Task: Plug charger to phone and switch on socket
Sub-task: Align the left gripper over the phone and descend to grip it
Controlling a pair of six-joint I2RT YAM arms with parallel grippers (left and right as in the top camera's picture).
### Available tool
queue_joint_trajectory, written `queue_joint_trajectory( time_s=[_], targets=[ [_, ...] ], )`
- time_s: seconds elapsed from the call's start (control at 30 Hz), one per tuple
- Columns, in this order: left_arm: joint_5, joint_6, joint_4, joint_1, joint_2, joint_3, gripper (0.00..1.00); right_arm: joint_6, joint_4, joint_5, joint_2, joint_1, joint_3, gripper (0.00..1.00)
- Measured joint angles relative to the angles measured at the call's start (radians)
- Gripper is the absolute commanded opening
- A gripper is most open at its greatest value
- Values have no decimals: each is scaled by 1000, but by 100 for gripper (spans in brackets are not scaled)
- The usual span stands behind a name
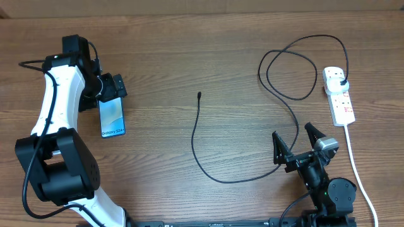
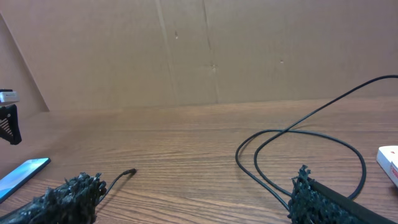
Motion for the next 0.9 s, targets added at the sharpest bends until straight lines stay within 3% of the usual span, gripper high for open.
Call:
queue_joint_trajectory(
  time_s=[0.9],
  targets=[
    [-66, 122, 121, 0, 19, -35, 99, 0, 0, 0, 0, 0, 0, 100]
  ],
)
